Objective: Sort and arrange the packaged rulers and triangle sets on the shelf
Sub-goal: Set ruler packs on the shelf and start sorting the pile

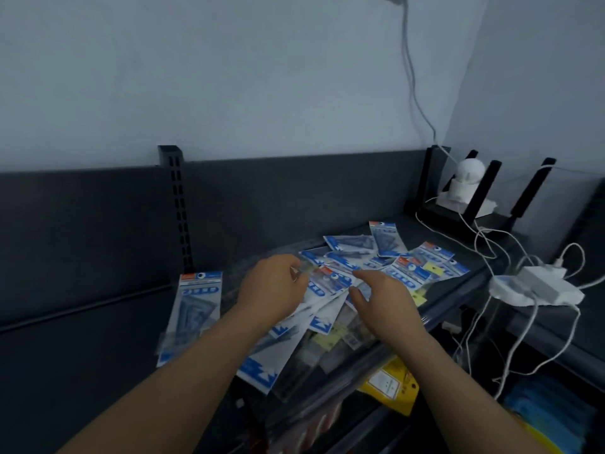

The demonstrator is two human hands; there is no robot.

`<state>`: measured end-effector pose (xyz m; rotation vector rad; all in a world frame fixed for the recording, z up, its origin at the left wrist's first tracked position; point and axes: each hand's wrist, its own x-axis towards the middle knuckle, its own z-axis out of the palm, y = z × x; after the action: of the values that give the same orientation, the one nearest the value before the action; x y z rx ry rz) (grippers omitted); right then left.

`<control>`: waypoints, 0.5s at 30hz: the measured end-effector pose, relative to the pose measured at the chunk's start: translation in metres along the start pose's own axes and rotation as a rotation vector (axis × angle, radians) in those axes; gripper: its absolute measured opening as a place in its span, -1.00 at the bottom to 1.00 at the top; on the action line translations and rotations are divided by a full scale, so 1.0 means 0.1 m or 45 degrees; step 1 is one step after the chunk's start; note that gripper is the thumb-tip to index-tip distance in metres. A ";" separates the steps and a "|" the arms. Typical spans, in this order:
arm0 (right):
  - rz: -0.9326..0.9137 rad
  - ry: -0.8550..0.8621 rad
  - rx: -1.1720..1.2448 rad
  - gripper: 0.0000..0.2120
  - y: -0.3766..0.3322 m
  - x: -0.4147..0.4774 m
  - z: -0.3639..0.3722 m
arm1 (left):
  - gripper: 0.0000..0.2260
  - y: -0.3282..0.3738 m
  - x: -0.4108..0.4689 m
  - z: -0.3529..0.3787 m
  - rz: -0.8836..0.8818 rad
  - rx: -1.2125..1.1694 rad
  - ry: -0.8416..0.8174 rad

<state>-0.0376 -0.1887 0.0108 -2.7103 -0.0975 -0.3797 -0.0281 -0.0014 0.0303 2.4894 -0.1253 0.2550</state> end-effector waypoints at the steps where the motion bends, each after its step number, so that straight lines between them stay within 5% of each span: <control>1: 0.019 0.004 0.012 -0.60 0.06 0.06 -0.01 | -0.78 0.02 0.10 0.04 -0.001 0.009 -0.011; 9: 0.167 0.048 -0.015 -0.61 0.43 0.47 0.00 | -0.69 0.12 0.81 0.32 0.068 0.039 -0.120; 15: 0.260 0.058 -0.028 -0.61 0.69 0.70 -0.01 | -0.93 0.19 1.18 0.51 0.104 0.059 -0.173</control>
<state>0.0380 -0.2515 0.0052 -2.6983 0.1960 -0.3831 0.0919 -0.0503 0.0263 2.5500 -0.2810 0.1234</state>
